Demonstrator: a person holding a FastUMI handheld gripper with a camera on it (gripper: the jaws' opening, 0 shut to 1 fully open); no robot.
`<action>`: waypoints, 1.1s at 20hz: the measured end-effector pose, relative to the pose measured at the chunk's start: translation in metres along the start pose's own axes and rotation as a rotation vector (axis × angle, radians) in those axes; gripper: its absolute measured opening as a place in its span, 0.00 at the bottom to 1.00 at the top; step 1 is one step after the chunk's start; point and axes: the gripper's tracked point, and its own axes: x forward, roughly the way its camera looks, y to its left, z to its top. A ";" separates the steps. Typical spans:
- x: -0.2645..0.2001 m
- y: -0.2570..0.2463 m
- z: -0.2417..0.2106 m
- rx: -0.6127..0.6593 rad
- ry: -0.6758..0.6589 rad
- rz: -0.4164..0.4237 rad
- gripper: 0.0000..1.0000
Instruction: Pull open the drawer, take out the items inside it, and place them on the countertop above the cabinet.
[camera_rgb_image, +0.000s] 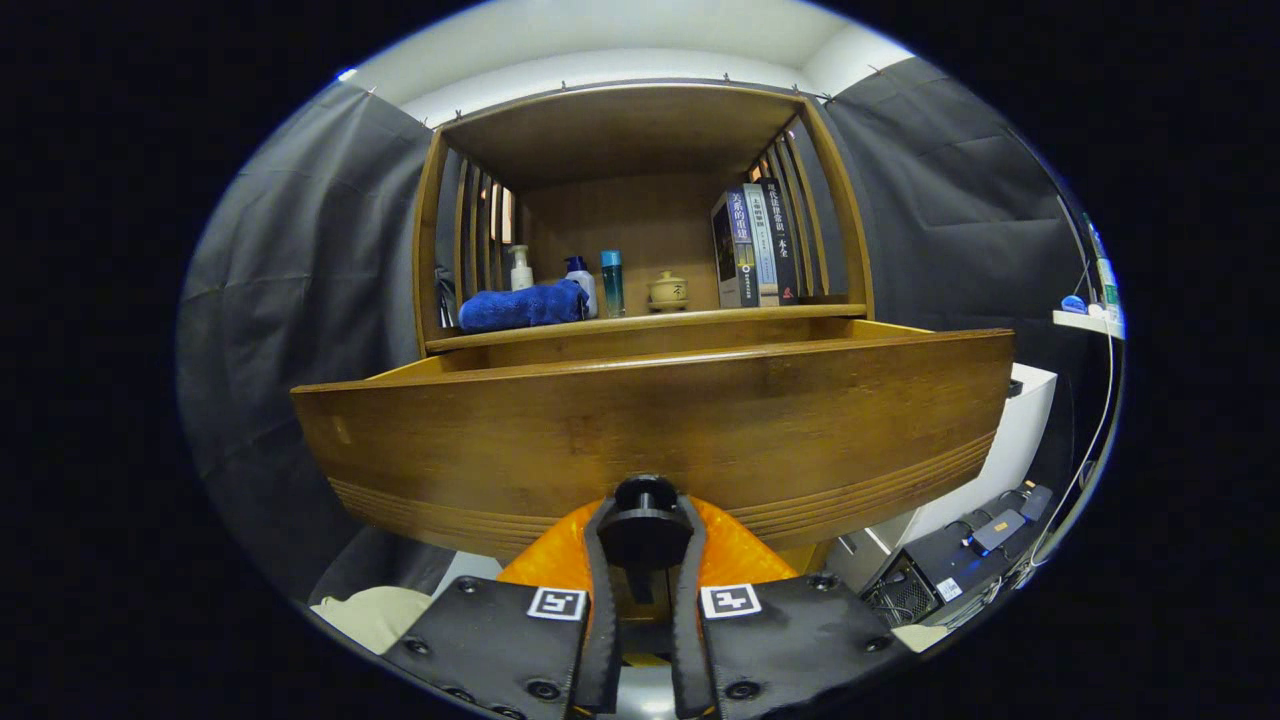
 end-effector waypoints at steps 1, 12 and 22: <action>-0.004 0.000 -0.002 0.010 0.000 0.004 0.28; -0.030 0.002 -0.017 0.010 -0.012 0.016 0.28; -0.057 0.004 0.010 0.062 0.044 0.003 0.67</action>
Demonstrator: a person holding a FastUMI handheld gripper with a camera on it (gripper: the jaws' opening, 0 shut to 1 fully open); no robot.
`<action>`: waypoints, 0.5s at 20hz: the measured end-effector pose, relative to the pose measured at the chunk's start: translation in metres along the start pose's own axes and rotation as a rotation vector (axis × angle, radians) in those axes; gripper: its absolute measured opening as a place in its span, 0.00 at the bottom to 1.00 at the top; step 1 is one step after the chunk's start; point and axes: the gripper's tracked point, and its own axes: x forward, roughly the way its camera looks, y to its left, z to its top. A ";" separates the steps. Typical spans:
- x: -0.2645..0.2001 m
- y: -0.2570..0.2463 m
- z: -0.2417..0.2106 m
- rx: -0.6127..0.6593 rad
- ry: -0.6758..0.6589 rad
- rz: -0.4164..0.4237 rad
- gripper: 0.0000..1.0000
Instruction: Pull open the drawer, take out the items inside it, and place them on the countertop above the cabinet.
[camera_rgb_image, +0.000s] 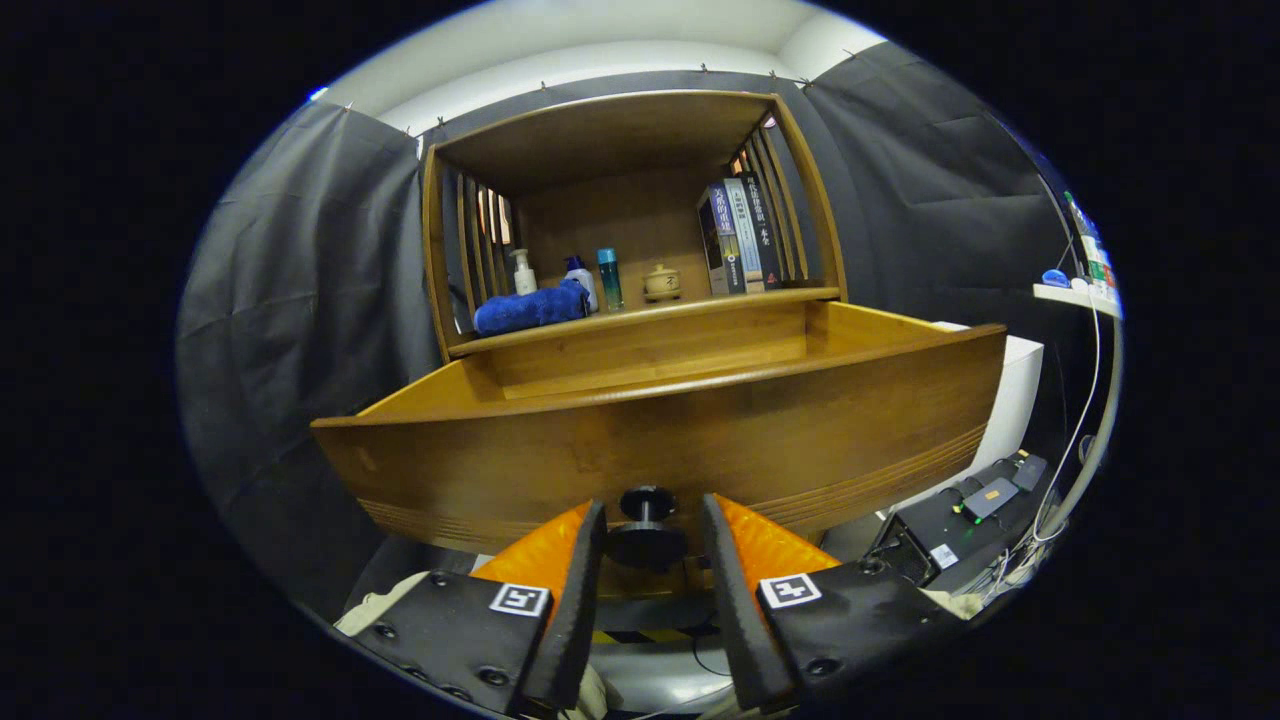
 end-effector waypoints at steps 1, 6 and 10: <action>-0.008 0.002 0.008 -0.012 0.005 0.003 0.74; -0.013 -0.002 0.077 -0.081 -0.003 -0.029 0.99; 0.007 0.000 0.120 -0.048 0.051 -0.025 0.99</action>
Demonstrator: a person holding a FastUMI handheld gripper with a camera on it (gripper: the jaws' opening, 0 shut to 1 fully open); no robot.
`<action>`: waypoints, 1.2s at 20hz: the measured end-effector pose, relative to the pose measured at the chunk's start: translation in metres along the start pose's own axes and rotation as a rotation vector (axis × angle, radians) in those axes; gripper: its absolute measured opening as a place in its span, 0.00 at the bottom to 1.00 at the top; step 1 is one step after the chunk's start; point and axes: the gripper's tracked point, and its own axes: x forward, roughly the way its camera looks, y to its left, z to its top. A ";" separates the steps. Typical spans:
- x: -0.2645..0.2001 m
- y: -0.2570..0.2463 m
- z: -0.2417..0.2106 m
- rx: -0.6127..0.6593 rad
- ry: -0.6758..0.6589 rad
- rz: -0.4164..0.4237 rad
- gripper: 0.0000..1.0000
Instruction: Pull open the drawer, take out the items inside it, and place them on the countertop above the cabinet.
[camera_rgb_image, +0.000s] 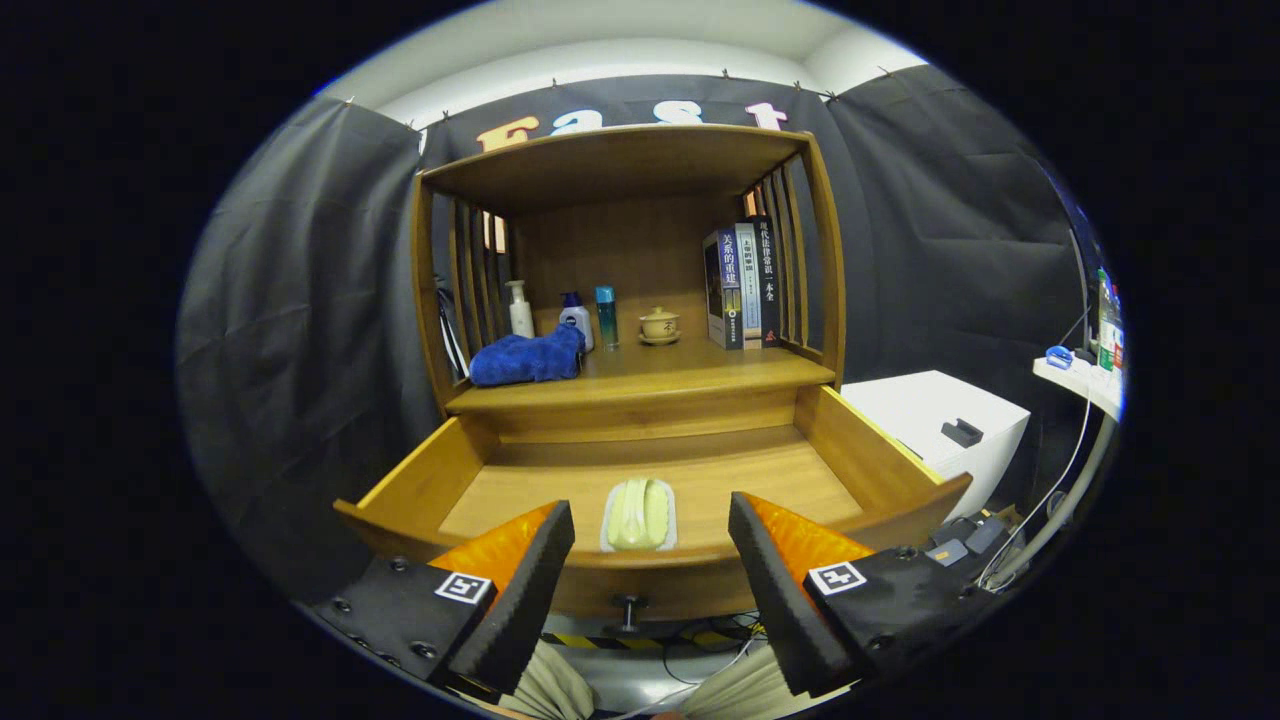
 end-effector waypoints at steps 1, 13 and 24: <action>0.007 0.000 0.008 -0.001 0.021 -0.001 0.99; 0.118 0.019 -0.028 0.006 0.502 0.048 0.99; 0.157 0.010 -0.087 0.081 0.831 -0.020 0.77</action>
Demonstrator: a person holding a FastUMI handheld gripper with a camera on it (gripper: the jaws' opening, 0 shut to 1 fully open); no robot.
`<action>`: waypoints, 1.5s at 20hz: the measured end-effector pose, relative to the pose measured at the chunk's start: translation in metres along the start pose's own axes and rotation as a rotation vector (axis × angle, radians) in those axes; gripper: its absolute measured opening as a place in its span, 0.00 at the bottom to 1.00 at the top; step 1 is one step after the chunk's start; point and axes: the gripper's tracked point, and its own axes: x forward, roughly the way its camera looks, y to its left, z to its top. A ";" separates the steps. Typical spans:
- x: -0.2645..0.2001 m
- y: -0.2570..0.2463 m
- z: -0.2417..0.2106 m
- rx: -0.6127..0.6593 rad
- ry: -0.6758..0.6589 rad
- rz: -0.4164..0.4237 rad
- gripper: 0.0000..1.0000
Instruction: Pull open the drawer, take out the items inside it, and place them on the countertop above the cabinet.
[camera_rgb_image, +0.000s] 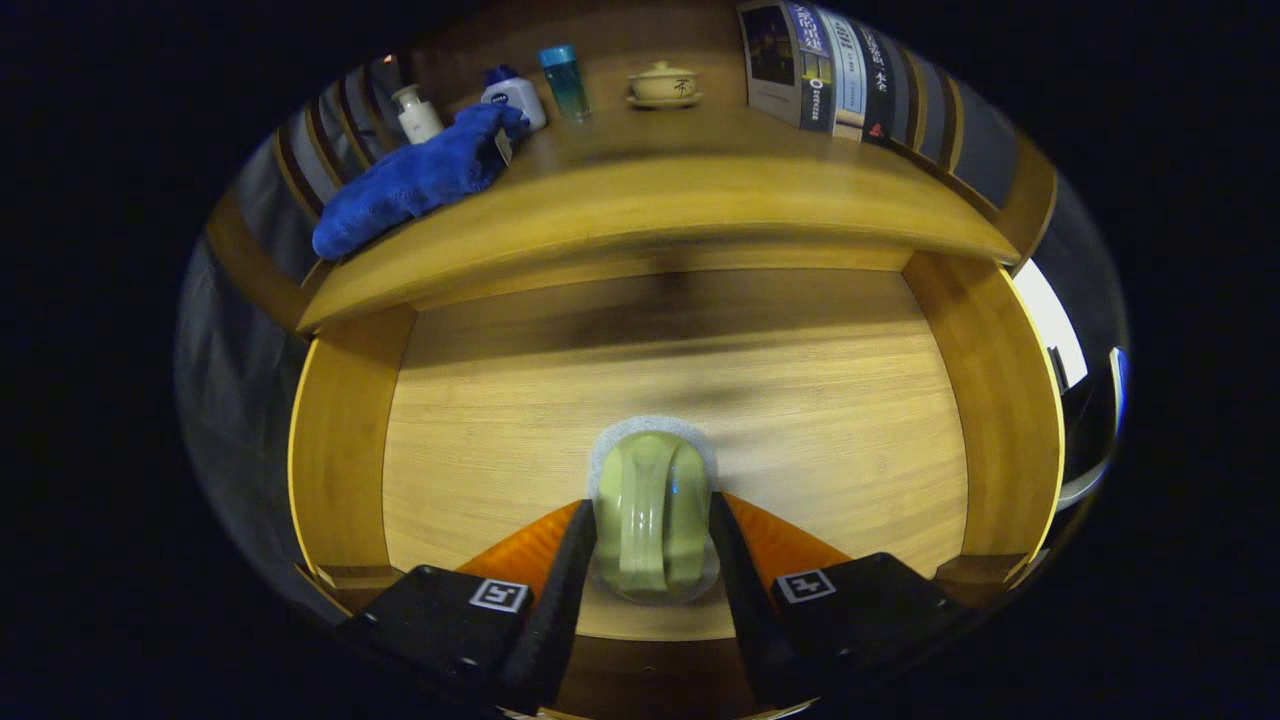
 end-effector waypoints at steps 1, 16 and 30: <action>0.002 0.002 0.000 -0.001 0.007 0.001 0.73; -0.053 0.012 0.011 -0.015 -0.092 0.040 0.21; -0.153 0.018 0.124 -0.226 -0.319 -0.071 0.21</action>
